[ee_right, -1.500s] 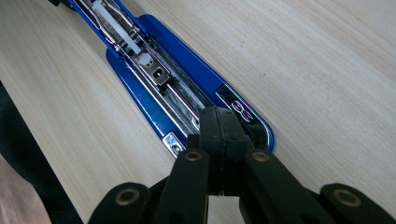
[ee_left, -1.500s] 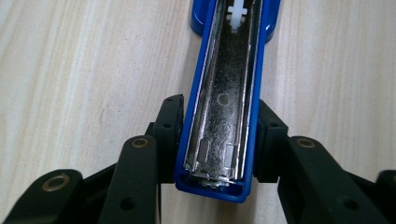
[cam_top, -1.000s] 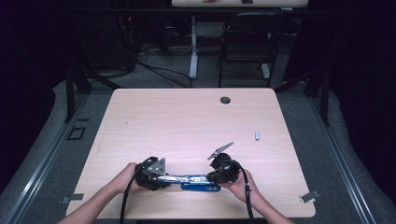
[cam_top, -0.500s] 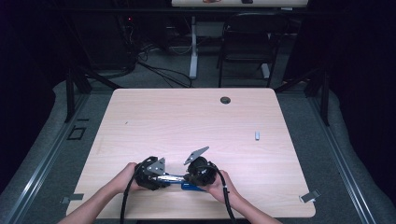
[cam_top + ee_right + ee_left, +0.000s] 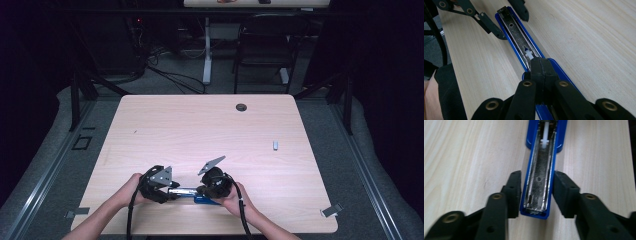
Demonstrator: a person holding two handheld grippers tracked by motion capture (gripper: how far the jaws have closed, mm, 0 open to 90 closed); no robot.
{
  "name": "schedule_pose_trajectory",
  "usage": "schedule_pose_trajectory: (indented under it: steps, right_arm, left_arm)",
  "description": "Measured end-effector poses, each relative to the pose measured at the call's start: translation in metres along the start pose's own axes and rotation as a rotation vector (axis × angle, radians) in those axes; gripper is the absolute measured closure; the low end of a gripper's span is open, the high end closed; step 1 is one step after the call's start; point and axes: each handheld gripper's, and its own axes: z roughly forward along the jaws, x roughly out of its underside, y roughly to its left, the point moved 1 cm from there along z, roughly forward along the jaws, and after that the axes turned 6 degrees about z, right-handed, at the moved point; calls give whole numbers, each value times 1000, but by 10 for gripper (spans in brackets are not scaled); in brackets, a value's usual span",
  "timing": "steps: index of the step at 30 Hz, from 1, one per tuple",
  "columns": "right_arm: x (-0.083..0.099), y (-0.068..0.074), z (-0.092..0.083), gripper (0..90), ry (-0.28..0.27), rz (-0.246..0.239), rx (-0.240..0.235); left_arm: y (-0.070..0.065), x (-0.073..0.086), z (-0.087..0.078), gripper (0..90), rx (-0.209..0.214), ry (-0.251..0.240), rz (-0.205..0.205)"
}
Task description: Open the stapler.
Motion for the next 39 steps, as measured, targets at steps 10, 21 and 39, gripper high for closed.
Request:
schedule_pose_trajectory:
  steps: [10, 21, 39]
  right_arm:
    - [2, -9, -9, 867, 0, 29, -33]
    - [8, -39, -53, 743, -52, 58, 65]
    - [21, -98, -91, 494, -4, 187, 195]
  left_arm:
    - [0, 2, 3, 622, 2, -3, 11]
    - [0, 3, 3, 617, 5, -13, -11]
    - [0, 3, 4, 610, -1, -18, -4]
